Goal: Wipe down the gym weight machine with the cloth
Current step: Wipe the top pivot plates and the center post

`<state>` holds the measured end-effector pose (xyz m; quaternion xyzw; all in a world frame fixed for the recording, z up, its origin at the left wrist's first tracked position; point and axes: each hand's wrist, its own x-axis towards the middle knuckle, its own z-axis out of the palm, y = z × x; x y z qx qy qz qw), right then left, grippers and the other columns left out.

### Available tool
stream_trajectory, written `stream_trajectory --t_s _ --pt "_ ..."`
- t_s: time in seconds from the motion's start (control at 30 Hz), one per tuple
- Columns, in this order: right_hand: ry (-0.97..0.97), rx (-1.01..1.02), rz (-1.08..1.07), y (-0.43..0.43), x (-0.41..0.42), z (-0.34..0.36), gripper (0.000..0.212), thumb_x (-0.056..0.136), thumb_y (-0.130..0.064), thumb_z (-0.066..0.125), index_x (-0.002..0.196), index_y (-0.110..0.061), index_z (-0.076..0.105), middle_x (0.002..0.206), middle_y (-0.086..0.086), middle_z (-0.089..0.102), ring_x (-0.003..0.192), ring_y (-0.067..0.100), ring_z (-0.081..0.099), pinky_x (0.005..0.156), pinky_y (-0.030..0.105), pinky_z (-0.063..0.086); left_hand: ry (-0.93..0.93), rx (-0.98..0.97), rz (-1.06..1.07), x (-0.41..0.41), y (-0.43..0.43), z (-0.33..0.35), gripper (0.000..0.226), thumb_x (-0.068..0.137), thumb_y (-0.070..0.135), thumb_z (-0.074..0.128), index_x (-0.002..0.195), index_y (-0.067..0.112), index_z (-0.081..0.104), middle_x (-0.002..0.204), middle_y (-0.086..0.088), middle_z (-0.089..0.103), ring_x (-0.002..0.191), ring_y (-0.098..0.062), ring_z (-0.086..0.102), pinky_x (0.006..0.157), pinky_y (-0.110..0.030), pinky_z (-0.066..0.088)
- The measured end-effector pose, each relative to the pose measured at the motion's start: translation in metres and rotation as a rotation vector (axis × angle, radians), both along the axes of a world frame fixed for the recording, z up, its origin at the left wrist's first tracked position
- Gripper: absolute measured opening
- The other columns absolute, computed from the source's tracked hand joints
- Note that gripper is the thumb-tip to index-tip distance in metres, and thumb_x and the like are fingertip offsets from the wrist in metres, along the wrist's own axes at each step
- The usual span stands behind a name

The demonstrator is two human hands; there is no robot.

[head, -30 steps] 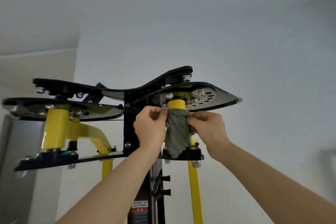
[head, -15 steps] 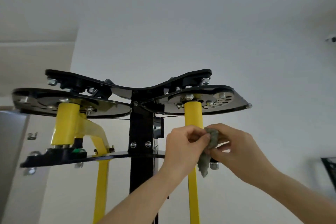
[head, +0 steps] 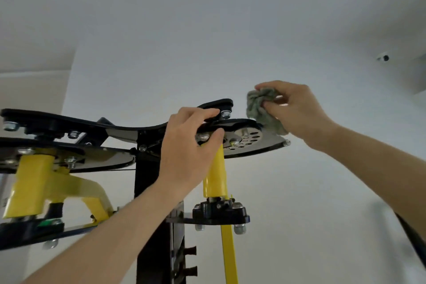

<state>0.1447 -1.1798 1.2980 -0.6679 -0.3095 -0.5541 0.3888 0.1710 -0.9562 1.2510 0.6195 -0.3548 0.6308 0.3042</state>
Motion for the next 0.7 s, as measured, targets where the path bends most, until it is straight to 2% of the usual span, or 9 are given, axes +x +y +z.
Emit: stream_trajectory --t_s 0.03,0.1,0.17,0.23,0.53,0.6,0.7 --pt "0.038 -0.178 -0.025 0.002 0.001 0.009 0.035 0.092 0.001 0.062 0.113 -0.025 0.073 0.099 -0.009 0.073 0.086 -0.001 0.069 0.075 0.017 0.054 -0.004 0.045 0.043 0.000 -0.006 0.006 0.031 0.092 0.029 0.070 0.122 0.031 0.070 0.114 0.016 0.058 0.112 -0.008 0.050 0.092 -0.014 0.038" --pt "0.098 -0.448 -0.051 0.002 0.003 0.020 0.035 0.092 0.003 0.059 0.111 -0.021 0.074 0.101 -0.006 0.075 0.097 0.007 0.069 0.086 0.022 0.055 -0.023 0.116 0.095 0.001 -0.019 0.013 0.028 0.093 0.035 0.067 0.121 0.032 0.072 0.113 0.016 0.062 0.111 -0.008 0.053 0.094 -0.023 0.044" --pt "0.076 -0.545 -0.077 -0.009 0.010 0.028 0.037 0.089 0.007 0.058 0.108 -0.019 0.076 0.099 -0.003 0.076 0.098 0.014 0.070 0.090 0.030 0.056 -0.049 0.136 0.112 0.003 -0.029 0.013 0.030 0.093 0.039 0.064 0.120 0.029 0.073 0.110 0.015 0.064 0.108 -0.008 0.058 0.092 -0.035 0.050" --pt "0.083 -0.565 -0.114 -0.025 0.023 0.032 0.040 0.085 0.010 0.056 0.104 -0.019 0.077 0.096 -0.004 0.076 0.094 0.013 0.071 0.089 0.033 0.057 -0.088 0.117 0.149 0.007 -0.035 0.011 0.033 0.092 0.040 0.062 0.121 0.029 0.072 0.107 0.013 0.063 0.106 -0.010 0.059 0.089 -0.039 0.052" --pt "0.234 -0.534 -0.316 -0.091 0.107 0.036 0.058 0.079 0.016 0.041 0.098 -0.025 0.078 0.084 -0.019 0.070 0.080 -0.003 0.061 0.068 0.011 0.047 -0.134 0.037 0.329 0.018 -0.051 -0.005 0.043 0.085 0.043 0.068 0.126 0.032 0.062 0.109 0.011 0.048 0.106 -0.012 0.049 0.089 -0.035 0.048" --pt "0.264 -0.508 -0.319 -0.105 0.119 0.033 0.060 0.078 0.017 0.039 0.093 -0.027 0.078 0.074 -0.025 0.068 0.079 0.001 0.064 0.066 0.011 0.048 -0.137 0.017 0.341 0.018 -0.052 -0.006 0.041 0.086 0.039 0.071 0.125 0.030 0.063 0.109 0.009 0.049 0.106 -0.013 0.050 0.087 -0.030 0.045" --pt "0.255 -0.429 -0.282 -0.120 0.136 0.030 0.062 0.078 0.017 0.038 0.088 -0.030 0.077 0.089 -0.017 0.072 0.091 0.011 0.067 0.075 0.019 0.049 -0.121 -0.019 0.344 0.018 -0.057 -0.006 0.042 0.082 0.034 0.076 0.122 0.030 0.064 0.108 0.007 0.050 0.105 -0.016 0.053 0.086 -0.027 0.043"
